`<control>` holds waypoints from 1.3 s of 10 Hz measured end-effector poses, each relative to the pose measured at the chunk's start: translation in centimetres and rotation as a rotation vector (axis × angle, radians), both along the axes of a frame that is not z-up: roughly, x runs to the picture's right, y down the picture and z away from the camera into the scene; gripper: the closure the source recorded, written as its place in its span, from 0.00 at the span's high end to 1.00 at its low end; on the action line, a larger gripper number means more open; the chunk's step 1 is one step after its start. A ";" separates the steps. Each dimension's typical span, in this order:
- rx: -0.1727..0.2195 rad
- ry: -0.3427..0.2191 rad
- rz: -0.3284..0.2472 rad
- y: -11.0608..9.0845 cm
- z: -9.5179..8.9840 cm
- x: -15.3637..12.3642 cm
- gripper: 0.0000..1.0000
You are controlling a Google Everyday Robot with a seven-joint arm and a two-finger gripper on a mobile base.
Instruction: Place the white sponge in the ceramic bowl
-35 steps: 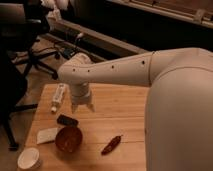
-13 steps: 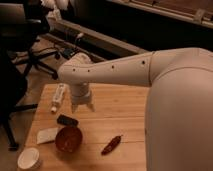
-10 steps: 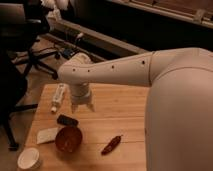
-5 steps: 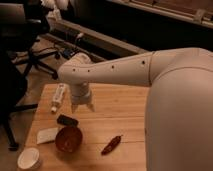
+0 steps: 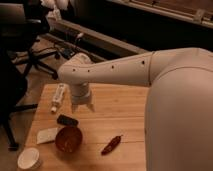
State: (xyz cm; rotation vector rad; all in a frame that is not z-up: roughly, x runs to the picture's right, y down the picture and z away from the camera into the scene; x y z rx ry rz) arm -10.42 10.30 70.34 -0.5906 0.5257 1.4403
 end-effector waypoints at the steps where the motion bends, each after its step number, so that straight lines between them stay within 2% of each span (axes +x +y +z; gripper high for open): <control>1: 0.000 0.000 0.000 0.0 0.0 0.0 0.65; 10: 0.008 0.000 -0.007 -0.1 0.1 0.1 0.65; 11: 0.021 -0.006 -0.050 -0.4 0.2 0.2 0.65; 13: 0.061 -0.072 -0.236 -0.9 0.6 -0.7 0.65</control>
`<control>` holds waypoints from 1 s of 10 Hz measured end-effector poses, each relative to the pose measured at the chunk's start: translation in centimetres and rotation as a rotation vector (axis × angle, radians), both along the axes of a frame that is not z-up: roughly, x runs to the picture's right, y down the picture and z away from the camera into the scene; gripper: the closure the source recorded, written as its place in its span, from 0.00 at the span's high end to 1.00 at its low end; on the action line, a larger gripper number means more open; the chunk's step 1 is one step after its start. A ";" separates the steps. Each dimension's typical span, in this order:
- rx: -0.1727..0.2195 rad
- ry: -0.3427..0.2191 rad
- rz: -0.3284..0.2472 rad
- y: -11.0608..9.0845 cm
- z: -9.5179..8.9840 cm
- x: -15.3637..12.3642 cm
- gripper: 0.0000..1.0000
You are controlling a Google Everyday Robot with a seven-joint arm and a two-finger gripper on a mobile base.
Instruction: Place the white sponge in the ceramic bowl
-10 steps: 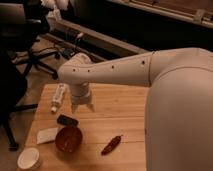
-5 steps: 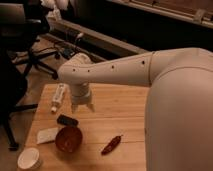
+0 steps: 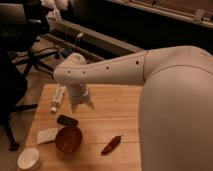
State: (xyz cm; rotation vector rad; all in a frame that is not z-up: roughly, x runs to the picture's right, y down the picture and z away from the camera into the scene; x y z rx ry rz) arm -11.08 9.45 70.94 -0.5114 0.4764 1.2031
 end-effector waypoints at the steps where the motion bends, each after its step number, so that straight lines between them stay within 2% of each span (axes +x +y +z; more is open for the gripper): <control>1: 0.013 -0.038 -0.074 -0.1 0.1 -0.7 0.65; 3: 0.053 -0.153 -0.259 -0.3 0.3 -2.7 0.65; 4: 0.061 -0.207 -0.320 -0.1 0.4 -3.8 0.65; 6: 0.070 -0.367 -0.483 0.9 0.2 -7.2 0.65; 9: 0.071 -0.567 -0.667 2.7 0.0 -11.4 0.65; 10: 0.071 -0.603 -0.697 3.1 0.0 -12.3 0.65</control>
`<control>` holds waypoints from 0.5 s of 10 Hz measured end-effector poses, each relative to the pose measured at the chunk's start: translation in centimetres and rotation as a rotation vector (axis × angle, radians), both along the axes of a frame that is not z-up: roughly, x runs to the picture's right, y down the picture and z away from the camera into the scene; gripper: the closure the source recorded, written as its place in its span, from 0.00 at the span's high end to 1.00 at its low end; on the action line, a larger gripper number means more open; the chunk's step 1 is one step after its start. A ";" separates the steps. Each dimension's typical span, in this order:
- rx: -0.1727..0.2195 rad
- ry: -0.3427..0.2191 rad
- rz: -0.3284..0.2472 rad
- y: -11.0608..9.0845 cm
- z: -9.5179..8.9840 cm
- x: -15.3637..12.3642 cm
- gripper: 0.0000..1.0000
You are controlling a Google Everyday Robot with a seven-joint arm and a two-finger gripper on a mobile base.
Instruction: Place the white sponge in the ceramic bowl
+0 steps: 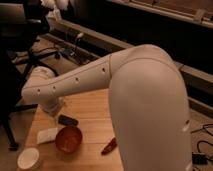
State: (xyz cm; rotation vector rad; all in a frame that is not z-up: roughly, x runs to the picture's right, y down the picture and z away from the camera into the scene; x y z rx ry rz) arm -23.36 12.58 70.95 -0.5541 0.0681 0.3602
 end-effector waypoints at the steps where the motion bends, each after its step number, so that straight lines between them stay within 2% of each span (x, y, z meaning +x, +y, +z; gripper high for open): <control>1: -0.008 -0.064 -0.056 0.8 0.2 -1.5 0.65; 2: -0.009 -0.090 -0.088 1.3 0.5 -2.0 0.65; 5: -0.003 -0.120 -0.181 3.0 2.0 -2.9 0.65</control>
